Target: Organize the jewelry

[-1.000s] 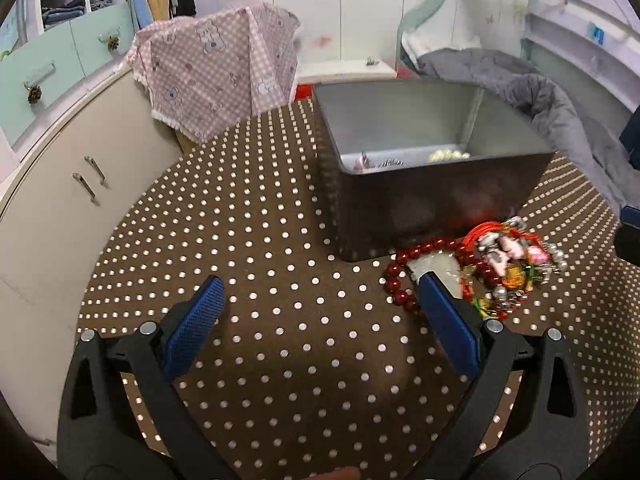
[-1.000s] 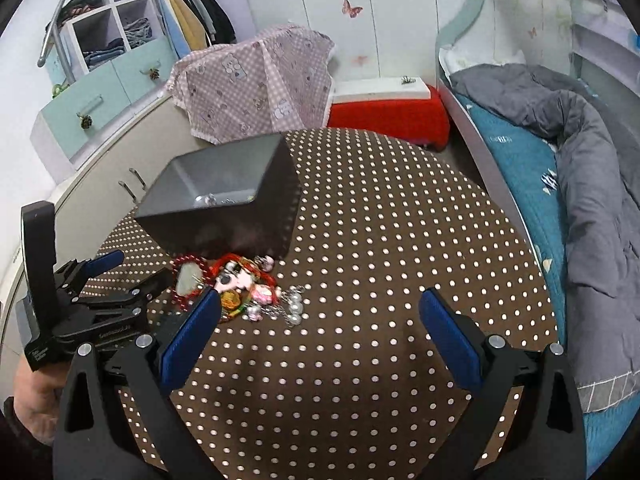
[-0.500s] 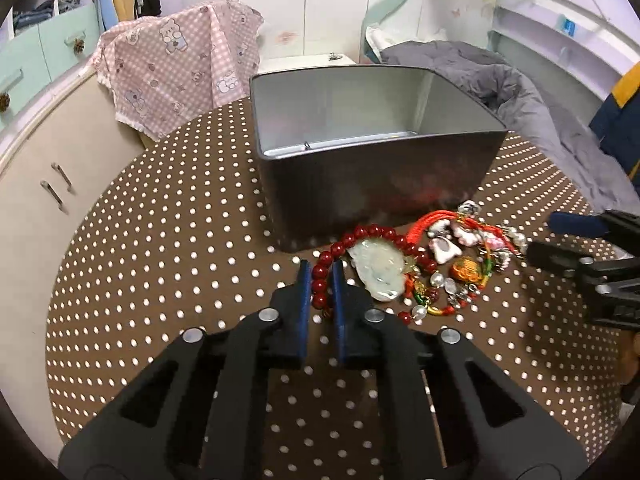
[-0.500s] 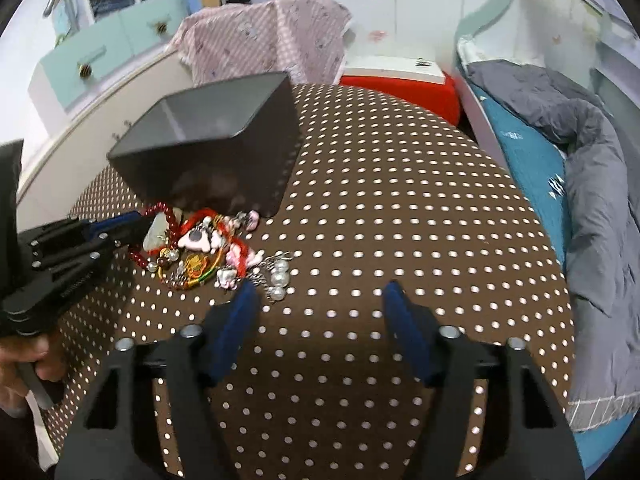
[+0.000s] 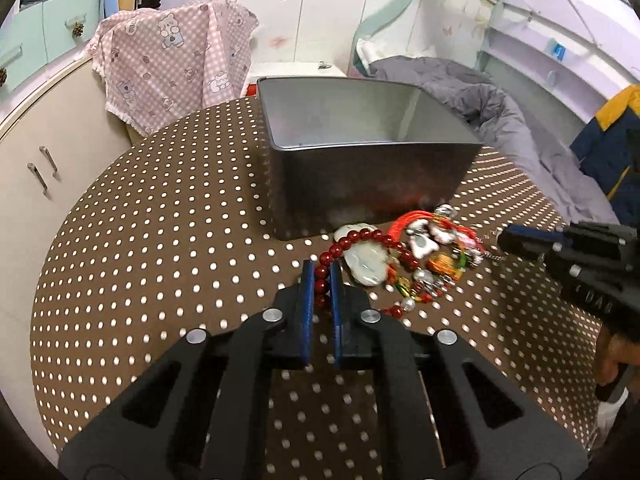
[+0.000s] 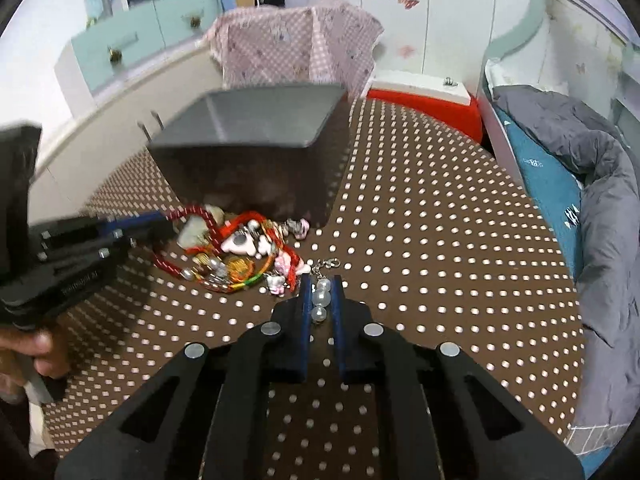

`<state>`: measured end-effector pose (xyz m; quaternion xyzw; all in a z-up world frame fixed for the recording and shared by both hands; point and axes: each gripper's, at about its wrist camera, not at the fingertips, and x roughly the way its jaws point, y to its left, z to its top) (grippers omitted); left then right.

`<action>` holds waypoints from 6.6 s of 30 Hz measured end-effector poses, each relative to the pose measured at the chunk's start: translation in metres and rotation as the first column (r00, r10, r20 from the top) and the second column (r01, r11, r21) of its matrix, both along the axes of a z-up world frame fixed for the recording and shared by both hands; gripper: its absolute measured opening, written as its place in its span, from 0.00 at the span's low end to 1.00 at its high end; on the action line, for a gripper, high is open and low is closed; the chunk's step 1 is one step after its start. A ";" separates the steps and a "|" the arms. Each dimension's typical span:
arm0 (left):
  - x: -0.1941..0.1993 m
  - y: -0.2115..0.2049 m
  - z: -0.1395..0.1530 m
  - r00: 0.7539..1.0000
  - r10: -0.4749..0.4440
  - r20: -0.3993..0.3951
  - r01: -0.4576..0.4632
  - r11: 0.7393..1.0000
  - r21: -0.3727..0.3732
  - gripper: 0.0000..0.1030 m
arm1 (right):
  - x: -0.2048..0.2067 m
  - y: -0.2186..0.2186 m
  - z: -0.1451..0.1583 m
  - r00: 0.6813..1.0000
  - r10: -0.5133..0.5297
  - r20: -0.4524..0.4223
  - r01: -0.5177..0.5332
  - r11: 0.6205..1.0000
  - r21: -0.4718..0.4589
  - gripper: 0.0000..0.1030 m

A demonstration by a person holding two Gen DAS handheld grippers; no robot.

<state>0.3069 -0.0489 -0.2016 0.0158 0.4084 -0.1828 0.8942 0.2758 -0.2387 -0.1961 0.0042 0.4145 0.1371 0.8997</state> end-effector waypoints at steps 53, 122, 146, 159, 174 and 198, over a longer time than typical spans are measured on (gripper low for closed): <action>0.026 0.011 0.175 0.951 -0.027 0.309 0.068 0.990 -0.124 0.08 | 0.066 0.034 0.163 0.954 0.094 0.286 -0.127 0.987 0.099 0.08; -0.049 0.019 0.067 0.966 0.147 0.211 -0.163 0.985 0.061 0.94 | -0.031 -0.024 0.065 0.969 -0.195 0.150 0.177 0.976 0.126 0.93; -0.003 -0.020 -0.003 0.998 -0.056 -0.019 0.057 0.996 0.065 0.11 | -0.001 -0.026 0.018 0.985 -0.171 0.005 0.170 0.982 0.080 0.93; -0.023 0.009 0.008 1.000 -0.011 0.018 0.011 1.000 0.004 0.10 | 0.018 0.001 -0.002 0.999 -0.021 -0.046 0.023 0.998 0.052 0.61; -0.035 0.027 0.014 0.999 0.022 0.032 -0.022 1.000 -0.014 0.10 | 0.021 0.040 0.000 0.991 0.131 0.002 -0.131 0.990 -0.043 0.08; -0.043 0.021 0.021 0.999 0.004 0.048 -0.003 1.000 -0.025 0.10 | 0.019 0.022 -0.003 0.998 0.056 -0.026 -0.056 0.998 -0.001 0.26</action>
